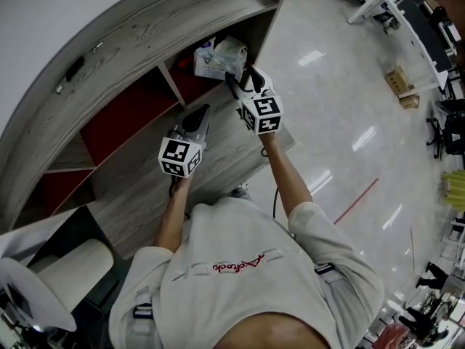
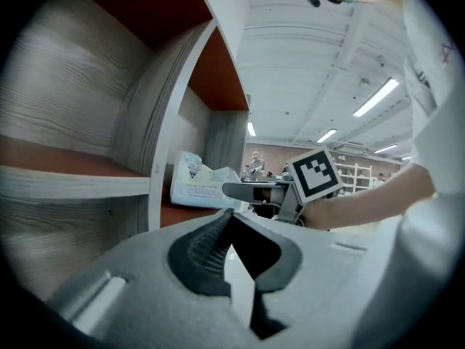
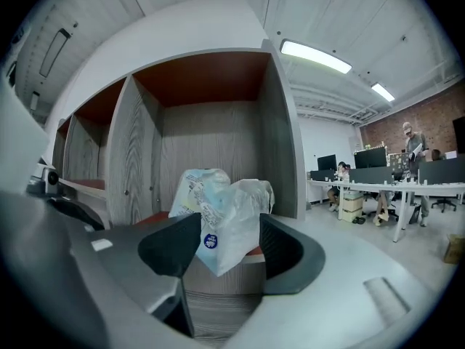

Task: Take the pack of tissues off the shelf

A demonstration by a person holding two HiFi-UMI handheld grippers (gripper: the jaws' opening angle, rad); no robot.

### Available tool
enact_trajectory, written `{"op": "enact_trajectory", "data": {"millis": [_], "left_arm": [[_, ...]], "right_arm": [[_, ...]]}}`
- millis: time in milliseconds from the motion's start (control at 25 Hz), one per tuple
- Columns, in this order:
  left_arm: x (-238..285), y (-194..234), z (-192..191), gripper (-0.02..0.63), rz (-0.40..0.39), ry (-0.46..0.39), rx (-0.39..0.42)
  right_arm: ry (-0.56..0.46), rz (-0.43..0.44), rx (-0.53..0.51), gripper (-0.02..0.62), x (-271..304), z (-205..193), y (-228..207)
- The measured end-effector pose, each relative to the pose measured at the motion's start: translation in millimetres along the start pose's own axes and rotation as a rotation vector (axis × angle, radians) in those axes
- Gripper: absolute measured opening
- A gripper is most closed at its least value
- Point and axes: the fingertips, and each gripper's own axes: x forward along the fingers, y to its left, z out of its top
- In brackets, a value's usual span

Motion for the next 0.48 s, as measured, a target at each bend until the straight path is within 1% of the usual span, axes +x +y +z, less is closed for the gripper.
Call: {"op": "enact_trajectory", "data": {"millis": [40, 240, 320, 480], "left_arm": [[-0.4, 1.5, -0.2, -0.002, 0.003, 0.0, -0.001], [-1.9, 7.3, 1.2, -0.002, 0.014, -0.001, -0.002], [-2.0, 8.3, 0.7, -0.002, 0.015, 0.0, -0.002], [-0.6, 7.6, -0.1, -0.002, 0.009, 0.003, 0.0]], "right_arm": [[0.003, -0.007, -0.007, 0.252, 1.8, -0.2, -0.2], [0.025, -0.041, -0.065, 0.068, 3.8, -4.6, 0.0], [0.029, -0.048, -0.081, 0.048, 3.1, -6.4, 1.1], [0.025, -0.052, -0.107, 0.034, 1.2, -5.3, 3.7]]}}
